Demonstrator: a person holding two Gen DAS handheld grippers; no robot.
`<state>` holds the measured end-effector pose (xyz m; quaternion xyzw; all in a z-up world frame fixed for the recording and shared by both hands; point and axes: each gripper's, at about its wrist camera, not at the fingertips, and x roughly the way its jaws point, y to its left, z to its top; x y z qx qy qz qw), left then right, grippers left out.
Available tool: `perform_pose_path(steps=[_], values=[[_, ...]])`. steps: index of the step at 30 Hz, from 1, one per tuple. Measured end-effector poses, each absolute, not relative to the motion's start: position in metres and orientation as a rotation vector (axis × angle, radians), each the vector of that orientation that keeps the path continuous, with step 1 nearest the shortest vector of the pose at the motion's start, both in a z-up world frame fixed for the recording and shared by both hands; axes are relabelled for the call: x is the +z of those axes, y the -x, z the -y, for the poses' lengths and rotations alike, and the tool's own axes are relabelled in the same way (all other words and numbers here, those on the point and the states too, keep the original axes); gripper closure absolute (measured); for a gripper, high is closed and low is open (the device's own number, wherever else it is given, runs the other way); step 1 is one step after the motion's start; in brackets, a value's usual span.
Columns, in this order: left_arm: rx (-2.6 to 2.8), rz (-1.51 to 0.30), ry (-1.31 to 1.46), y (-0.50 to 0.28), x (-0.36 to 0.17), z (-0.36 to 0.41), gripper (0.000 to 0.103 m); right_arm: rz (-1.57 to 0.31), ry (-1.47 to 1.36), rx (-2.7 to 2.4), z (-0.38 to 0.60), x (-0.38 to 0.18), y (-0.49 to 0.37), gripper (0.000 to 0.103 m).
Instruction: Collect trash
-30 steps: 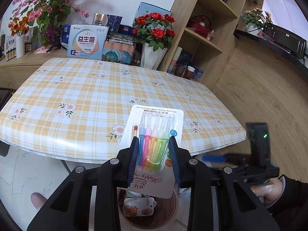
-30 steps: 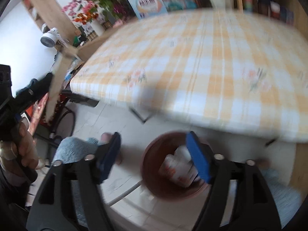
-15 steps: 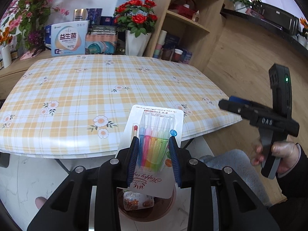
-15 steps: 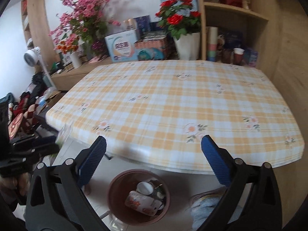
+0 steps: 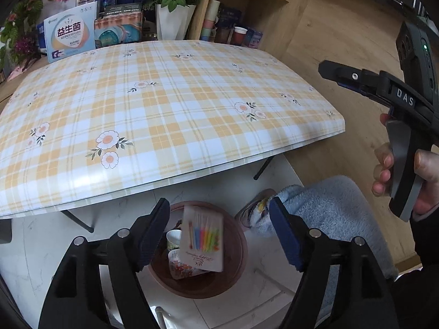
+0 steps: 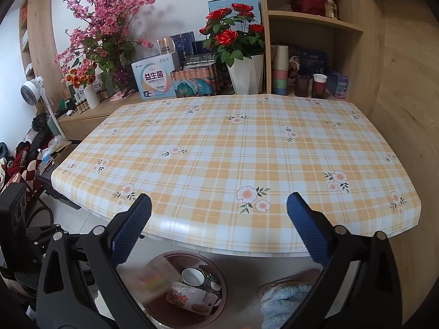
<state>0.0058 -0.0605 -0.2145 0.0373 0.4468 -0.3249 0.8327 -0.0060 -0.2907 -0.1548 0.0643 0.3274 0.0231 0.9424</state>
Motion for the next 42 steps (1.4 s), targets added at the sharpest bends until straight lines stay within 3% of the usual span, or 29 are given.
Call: perform_pose_path(steps=[7, 14, 29, 42], values=[[-0.577, -0.830, -0.024, -0.009, -0.187, 0.041, 0.008, -0.694, -0.166, 0.081, 0.289, -0.159, 0.004, 0.006], [-0.438, -0.690, -0.064, -0.015, -0.138, 0.026, 0.006, -0.694, -0.131, 0.100, 0.276, -0.141, 0.001, 0.006], [-0.291, -0.400, -0.180, -0.008, -0.012, 0.010, 0.006, -0.544, -0.019, 0.038, 0.252, -0.034, 0.006, 0.006], [-0.279, -0.360, -0.202, 0.005, 0.008, 0.013, 0.006, -0.506, -0.012, 0.018, 0.247, -0.005, 0.018, 0.006]])
